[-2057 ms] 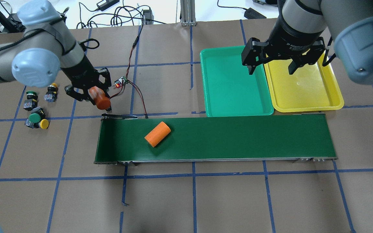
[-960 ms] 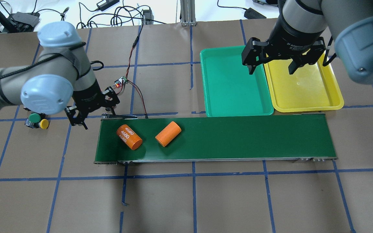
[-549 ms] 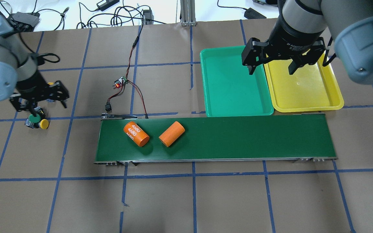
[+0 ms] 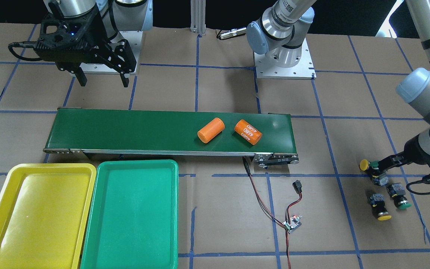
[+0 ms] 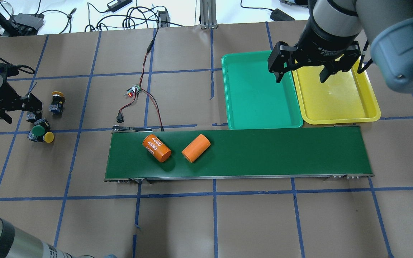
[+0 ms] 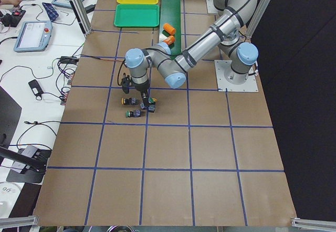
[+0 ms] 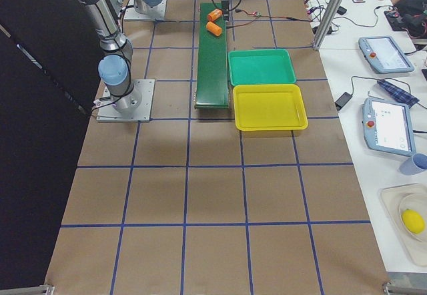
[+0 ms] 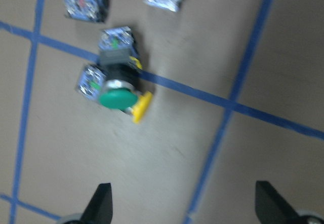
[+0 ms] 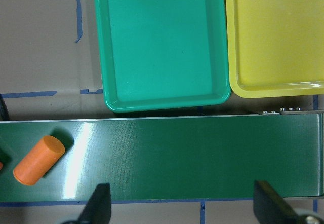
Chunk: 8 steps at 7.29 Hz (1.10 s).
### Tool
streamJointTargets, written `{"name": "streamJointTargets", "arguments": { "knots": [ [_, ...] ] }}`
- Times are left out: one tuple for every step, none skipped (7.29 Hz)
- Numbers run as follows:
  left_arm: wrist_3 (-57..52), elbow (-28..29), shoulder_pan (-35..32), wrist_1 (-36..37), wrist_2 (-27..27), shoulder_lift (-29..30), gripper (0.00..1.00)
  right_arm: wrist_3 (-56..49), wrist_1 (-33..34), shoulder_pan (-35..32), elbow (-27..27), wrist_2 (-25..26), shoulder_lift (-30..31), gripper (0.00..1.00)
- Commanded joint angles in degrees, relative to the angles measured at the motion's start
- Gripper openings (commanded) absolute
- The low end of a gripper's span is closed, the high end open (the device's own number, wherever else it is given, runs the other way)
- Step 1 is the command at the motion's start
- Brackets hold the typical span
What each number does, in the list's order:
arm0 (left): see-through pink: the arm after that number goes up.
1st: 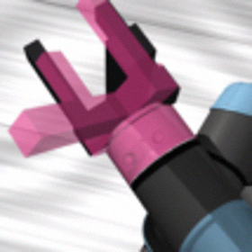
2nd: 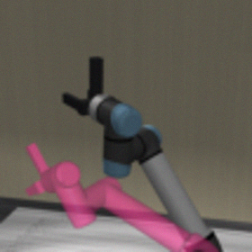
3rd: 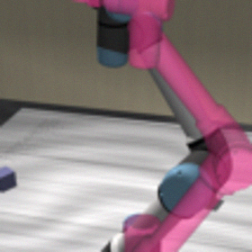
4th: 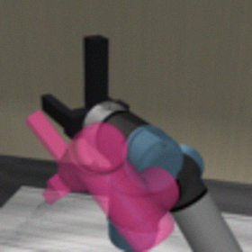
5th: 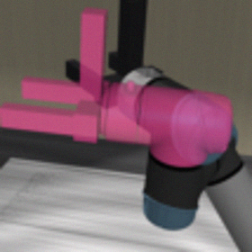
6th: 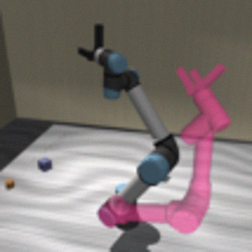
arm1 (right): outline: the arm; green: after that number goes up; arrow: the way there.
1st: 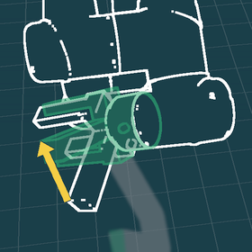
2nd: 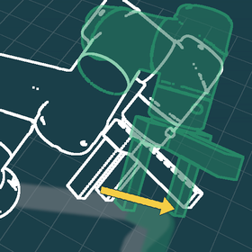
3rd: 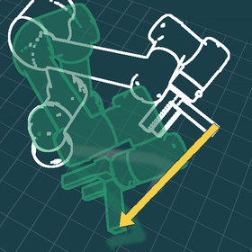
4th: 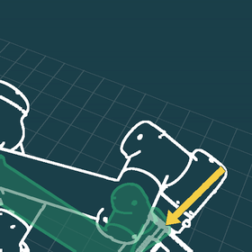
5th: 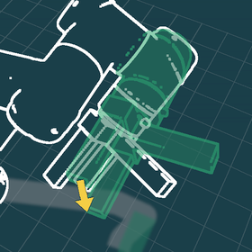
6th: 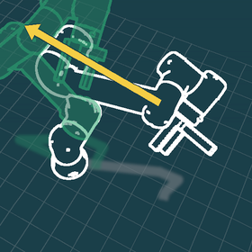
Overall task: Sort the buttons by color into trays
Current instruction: 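Reach the left gripper to the buttons and grasp a green button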
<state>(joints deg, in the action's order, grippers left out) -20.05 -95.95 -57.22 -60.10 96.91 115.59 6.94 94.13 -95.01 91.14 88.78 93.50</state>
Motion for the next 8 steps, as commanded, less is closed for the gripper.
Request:
{"name": "streamJointTargets", "arguments": {
  "knots": [
    [-0.7,1.0,0.3,0.9,-2.1,4.2,1.00,0.0,0.0,0.0,0.0,0.0,0.0,1.00],
    [-0.7,0.6,0.3,3.1,-2.2,4.8,1.00,0.0,0.0,0.0,0.0,0.0,0.0,1.00],
    [-0.7,0.1,0.3,4.3,-2.2,5.8,1.00,0.0,0.0,0.0,0.0,0.0,0.0,1.00],
    [-0.8,0.1,0.4,4.4,-3.6,6.6,0.97,0.0,0.0,0.0,0.0,0.0,0.0,1.00],
    [-1.8,0.1,0.4,4.4,-3.8,6.7,0.52,0.0,0.0,0.0,0.0,0.0,0.0,1.00],
    [-3.5,0.2,0.4,4.4,-3.7,6.7,0.21,0.0,0.0,0.0,0.0,0.0,0.0,1.00],
    [-3.6,0.5,0.5,4.3,-3.7,6.0,0.00,0.0,0.0,0.0,0.0,0.0,0.0,1.00],
    [-3.5,0.8,0.5,4.2,-3.8,5.0,0.00,0.0,0.0,0.0,0.0,0.0,0.0,1.00]
  ]
}}
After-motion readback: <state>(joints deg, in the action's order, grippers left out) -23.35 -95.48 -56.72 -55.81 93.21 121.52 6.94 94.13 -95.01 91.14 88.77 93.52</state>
